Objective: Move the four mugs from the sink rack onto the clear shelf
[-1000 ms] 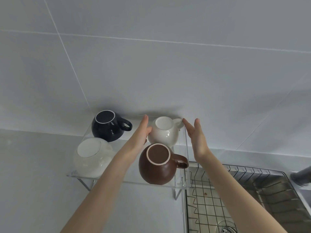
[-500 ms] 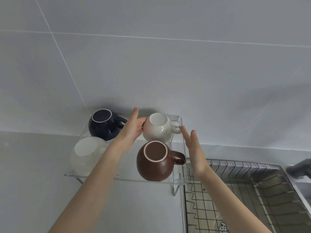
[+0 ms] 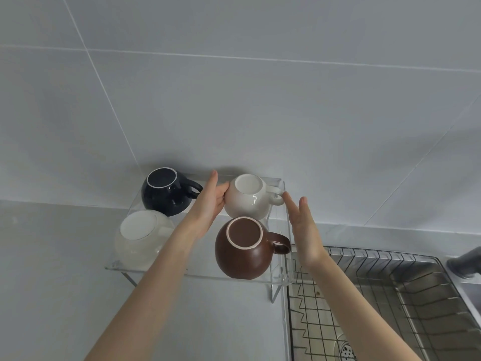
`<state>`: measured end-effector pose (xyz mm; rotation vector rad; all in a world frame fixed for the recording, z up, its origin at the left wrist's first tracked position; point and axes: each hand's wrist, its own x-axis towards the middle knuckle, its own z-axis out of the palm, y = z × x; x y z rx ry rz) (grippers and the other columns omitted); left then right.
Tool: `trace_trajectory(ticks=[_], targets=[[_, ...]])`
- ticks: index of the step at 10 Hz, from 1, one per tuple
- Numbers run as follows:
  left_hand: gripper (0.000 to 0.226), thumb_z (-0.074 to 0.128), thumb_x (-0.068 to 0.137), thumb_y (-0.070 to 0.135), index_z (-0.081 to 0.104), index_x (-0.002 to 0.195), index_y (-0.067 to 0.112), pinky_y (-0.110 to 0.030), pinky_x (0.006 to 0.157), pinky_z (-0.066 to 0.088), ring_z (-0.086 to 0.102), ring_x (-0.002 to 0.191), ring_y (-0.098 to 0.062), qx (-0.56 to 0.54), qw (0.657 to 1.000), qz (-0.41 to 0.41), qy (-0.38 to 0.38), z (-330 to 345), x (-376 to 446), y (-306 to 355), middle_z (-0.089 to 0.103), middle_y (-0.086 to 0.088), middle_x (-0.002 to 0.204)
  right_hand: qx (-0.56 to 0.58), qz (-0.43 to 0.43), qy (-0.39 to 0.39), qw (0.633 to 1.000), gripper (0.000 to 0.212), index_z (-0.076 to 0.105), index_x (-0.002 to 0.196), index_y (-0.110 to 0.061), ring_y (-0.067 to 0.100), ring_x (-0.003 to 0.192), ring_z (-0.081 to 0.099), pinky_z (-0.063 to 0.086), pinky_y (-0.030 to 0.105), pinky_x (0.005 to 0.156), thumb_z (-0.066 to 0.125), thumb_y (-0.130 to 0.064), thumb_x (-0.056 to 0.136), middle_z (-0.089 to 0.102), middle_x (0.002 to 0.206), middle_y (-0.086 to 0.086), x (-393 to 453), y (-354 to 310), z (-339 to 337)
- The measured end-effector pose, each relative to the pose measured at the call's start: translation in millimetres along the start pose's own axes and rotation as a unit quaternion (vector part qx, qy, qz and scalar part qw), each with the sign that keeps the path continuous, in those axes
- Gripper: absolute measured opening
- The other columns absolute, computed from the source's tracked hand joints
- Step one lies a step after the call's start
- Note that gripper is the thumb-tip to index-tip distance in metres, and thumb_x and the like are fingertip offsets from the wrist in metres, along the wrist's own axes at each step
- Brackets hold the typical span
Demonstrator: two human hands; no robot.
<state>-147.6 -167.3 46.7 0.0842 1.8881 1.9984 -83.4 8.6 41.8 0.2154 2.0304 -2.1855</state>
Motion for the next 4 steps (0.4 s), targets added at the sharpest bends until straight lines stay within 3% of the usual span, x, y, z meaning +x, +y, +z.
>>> trace_trajectory(ticks=[1, 2, 3, 4], targets=[[0.063, 0.0, 0.092, 0.048, 0.044, 0.129, 0.019, -0.021, 0.107, 0.02, 0.039, 0.117, 0.0, 0.005, 1.0, 0.004, -0.002, -0.7, 2.1, -2.7, 0.048, 0.012, 0.121, 0.016, 0.006, 0.002, 1.0, 0.055, 0.022, 0.141, -0.028, -0.003, 0.133, 0.013, 0.001, 0.024, 0.113, 0.013, -0.052, 0.092, 0.022, 0.146, -0.016, 2.9, 3.6, -1.9], [0.045, 0.012, 0.093, 0.047, 0.05, 0.102, 0.024, -0.017, 0.095, 0.031, 0.044, 0.098, 0.0, 0.029, 0.999, 0.009, 0.009, -4.2, 1.1, -3.2, 0.05, 0.009, 0.099, 0.014, 0.0, -0.016, 1.0, 0.04, 0.032, 0.127, -0.045, -0.002, 0.133, 0.019, 0.007, 0.029, 0.116, 0.027, -0.054, 0.089, 0.025, 0.143, -0.02, 1.0, -0.9, -5.3], [0.039, 0.039, 0.076, 0.056, 0.049, 0.102, 0.029, -0.025, 0.096, 0.029, 0.042, 0.101, -0.01, 0.11, 0.992, -0.024, 0.06, -8.7, -5.7, 6.8, 0.046, 0.003, 0.103, -0.062, 0.001, 0.006, 0.998, 0.042, 0.039, 0.133, -0.033, 0.007, 0.135, 0.029, 0.019, 0.035, 0.116, 0.042, -0.035, 0.091, 0.038, 0.139, -0.014, -6.4, -18.7, -19.2], [0.042, 0.051, 0.084, 0.035, 0.054, 0.122, 0.018, -0.024, 0.103, 0.026, 0.045, 0.124, -0.014, 0.248, 0.96, 0.034, 0.124, -6.5, -17.0, 33.0, 0.055, -0.003, 0.128, -0.091, -0.085, 0.054, 0.991, 0.03, 0.057, 0.118, -0.028, 0.01, 0.126, 0.047, 0.03, 0.04, 0.112, 0.05, -0.024, 0.089, 0.058, 0.128, -0.008, -29.4, -64.7, -42.9]])
